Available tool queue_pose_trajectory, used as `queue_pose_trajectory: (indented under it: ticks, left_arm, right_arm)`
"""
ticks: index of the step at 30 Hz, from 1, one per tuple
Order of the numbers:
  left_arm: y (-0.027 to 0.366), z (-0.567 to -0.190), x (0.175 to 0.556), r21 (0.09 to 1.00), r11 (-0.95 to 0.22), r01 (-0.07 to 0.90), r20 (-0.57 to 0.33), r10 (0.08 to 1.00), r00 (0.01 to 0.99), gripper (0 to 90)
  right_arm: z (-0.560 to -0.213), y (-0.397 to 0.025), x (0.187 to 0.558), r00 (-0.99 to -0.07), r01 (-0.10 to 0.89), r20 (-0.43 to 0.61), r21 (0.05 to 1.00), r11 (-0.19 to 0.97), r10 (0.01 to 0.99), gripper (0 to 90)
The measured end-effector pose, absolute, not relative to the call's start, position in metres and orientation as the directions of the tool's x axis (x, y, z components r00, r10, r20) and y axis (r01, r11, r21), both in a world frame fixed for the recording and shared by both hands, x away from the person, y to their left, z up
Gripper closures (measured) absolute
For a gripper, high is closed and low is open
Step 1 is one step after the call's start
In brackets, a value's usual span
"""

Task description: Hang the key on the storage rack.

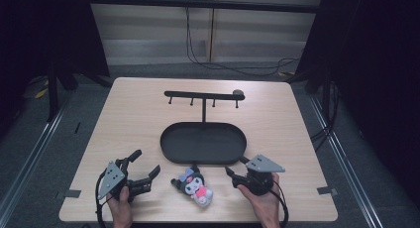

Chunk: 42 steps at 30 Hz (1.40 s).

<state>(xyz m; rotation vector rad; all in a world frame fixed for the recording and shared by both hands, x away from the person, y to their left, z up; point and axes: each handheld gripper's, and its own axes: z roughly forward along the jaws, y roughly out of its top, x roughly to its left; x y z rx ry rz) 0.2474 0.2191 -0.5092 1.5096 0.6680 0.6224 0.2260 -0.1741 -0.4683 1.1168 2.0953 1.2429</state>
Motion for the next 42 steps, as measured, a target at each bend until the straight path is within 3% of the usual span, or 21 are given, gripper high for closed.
queue_pose_trajectory:
  ticks: [7,19,25,30,32,39,42]
  left_arm:
    - [0.219,-0.509,0.247,0.999,-0.022,0.039,-0.010,0.734,0.679,15.4]
    - [0.219,-0.509,0.247,0.999,-0.023,0.038,-0.010,0.732,0.681,15.4]
    - [0.219,-0.509,0.247,0.999,-0.023,0.038,-0.010,0.732,0.682,15.4]
    - [0.219,-0.509,0.247,0.999,-0.021,0.039,-0.011,0.733,0.680,15.4]
    - [0.219,-0.509,0.247,0.999,-0.022,0.039,-0.011,0.733,0.680,15.4]
    - [0.219,-0.509,0.247,0.999,-0.022,0.038,-0.009,0.730,0.683,15.5]
    - [0.219,-0.509,0.247,0.999,-0.022,0.038,-0.011,0.731,0.683,15.5]
  right_arm:
    - [-0.460,-0.159,0.238,-0.647,0.508,0.125,0.807,0.302,0.752,40.9]
    - [-0.450,-0.128,0.255,-0.706,0.608,0.185,0.653,0.451,0.684,34.6]
    - [-0.436,-0.113,0.261,-0.723,0.620,0.196,0.608,0.496,0.663,32.1]
    - [-0.432,-0.095,0.267,-0.732,0.645,0.217,0.526,0.554,0.646,21.7]
    - [-0.433,-0.090,0.270,-0.736,0.653,0.240,0.501,0.568,0.634,23.4]
    - [-0.433,-0.072,0.279,-0.736,0.669,0.256,0.410,0.619,0.626,16.1]
    - [-0.435,-0.067,0.282,-0.734,0.675,0.265,0.381,0.632,0.625,18.0]
